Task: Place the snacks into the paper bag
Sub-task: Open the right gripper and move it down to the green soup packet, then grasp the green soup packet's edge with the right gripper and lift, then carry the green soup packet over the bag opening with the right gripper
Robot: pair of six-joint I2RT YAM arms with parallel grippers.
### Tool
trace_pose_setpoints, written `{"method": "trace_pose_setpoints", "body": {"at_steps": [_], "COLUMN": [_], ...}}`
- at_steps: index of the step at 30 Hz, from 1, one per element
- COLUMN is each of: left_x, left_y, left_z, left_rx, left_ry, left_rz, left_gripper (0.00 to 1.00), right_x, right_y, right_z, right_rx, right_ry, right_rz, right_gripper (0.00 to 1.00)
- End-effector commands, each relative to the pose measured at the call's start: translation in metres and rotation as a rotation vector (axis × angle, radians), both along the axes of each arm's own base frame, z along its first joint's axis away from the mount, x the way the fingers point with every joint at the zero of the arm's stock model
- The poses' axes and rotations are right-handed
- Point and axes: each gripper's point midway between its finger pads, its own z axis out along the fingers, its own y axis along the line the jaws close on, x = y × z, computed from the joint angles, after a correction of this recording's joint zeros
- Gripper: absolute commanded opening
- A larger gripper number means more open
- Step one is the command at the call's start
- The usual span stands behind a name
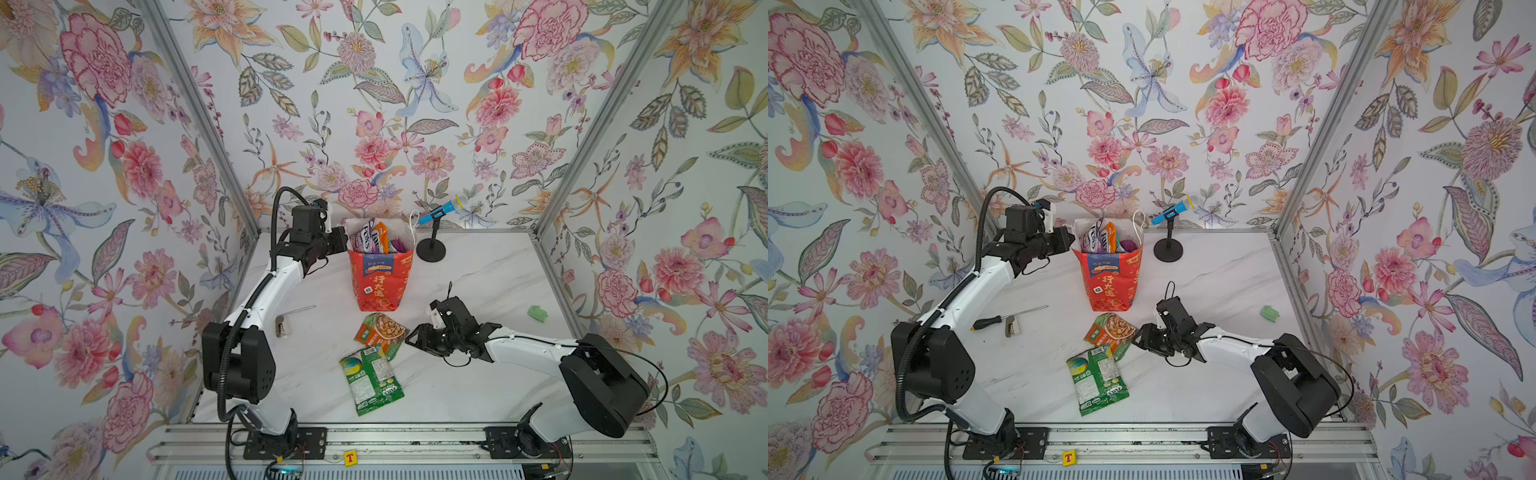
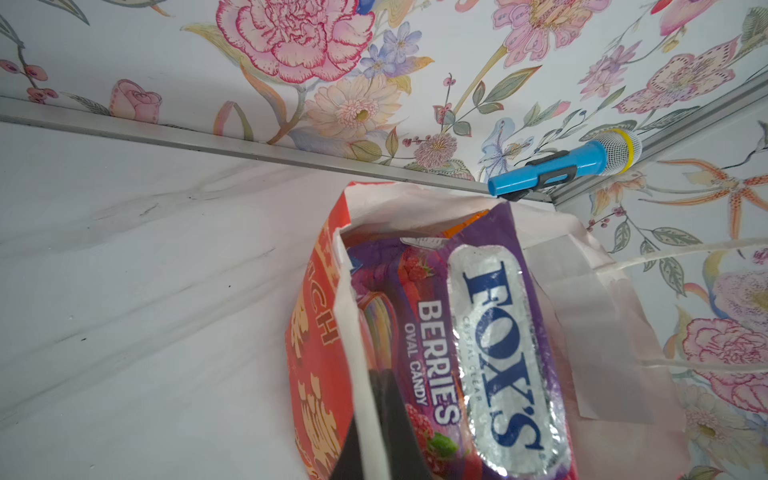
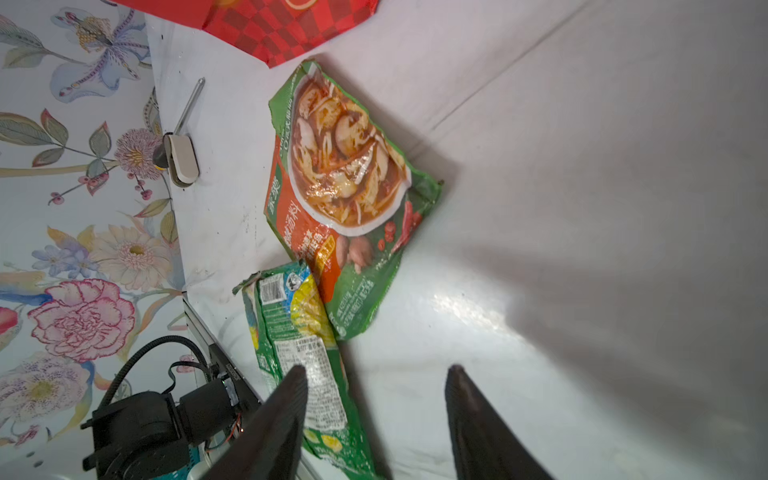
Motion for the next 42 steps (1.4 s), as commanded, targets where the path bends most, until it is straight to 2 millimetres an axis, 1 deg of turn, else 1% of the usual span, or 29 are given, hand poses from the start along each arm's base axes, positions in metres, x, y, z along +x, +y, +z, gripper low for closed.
{"method": "trace_pose_setpoints", "body": {"at_steps": [1, 5, 10, 16, 20, 22, 23, 26, 28, 33, 35, 38, 40, 42], "left_x": [0.005, 0.005, 0.004, 0.004, 0.004, 0.004, 0.004, 0.005, 0.005, 0.006, 0.006, 0.006, 0.007, 0.006], "left_y": [0.007, 0.007, 0.009, 0.011, 0.009, 0.01, 0.009, 0.008, 0.006, 0.004, 0.005, 0.005, 0.005, 0.005], "left_z": [0.009, 0.006, 0.007, 0.007, 0.007, 0.007, 0.007, 0.007, 0.006, 0.007, 0.007, 0.006, 0.006, 0.006], "left_rx": [0.075, 0.1, 0.129, 0.145, 0.145, 0.144, 0.144, 0.139, 0.132, 0.12, 0.124, 0.127, 0.127, 0.127], "left_ry": [-0.027, -0.021, -0.021, -0.023, -0.024, -0.024, -0.024, -0.023, -0.022, -0.027, -0.027, -0.024, -0.025, -0.026], "left_rz": [0.021, 0.024, 0.032, 0.039, 0.034, 0.034, 0.033, 0.028, 0.022, 0.018, 0.017, 0.017, 0.018, 0.015], "left_gripper": [0.0, 0.0, 0.0, 0.0, 0.0, 0.0, 0.0, 0.0, 0.0, 0.0, 0.0, 0.0, 0.0, 0.0], "right_x": [0.01, 0.013, 0.017, 0.028, 0.037, 0.043, 0.045, 0.054, 0.059, 0.068, 0.071, 0.075, 0.076, 0.077], "right_y": [0.008, 0.012, 0.021, 0.03, 0.037, 0.041, 0.043, 0.046, 0.048, 0.046, 0.042, 0.037, 0.035, 0.033], "right_z": [-0.004, -0.02, -0.033, -0.04, -0.04, -0.037, -0.035, -0.027, -0.018, 0.007, 0.023, 0.051, 0.076, 0.108], "right_rx": [0.049, 0.058, 0.063, 0.077, 0.123, 0.155, 0.167, 0.196, 0.221, 0.233, 0.217, 0.154, 0.121, 0.087], "right_ry": [0.005, 0.044, 0.068, 0.065, 0.061, 0.045, 0.038, 0.002, -0.03, -0.115, -0.169, -0.261, -0.332, -0.414], "right_rz": [-0.03, -0.055, -0.063, -0.087, -0.118, -0.134, -0.14, -0.156, -0.164, -0.171, -0.162, -0.126, -0.087, -0.05], "right_gripper": [0.55, 0.55, 0.55, 0.54, 0.51, 0.43, 0.37, 0.14, 0.0, 0.0, 0.0, 0.0, 0.0, 0.0]}}
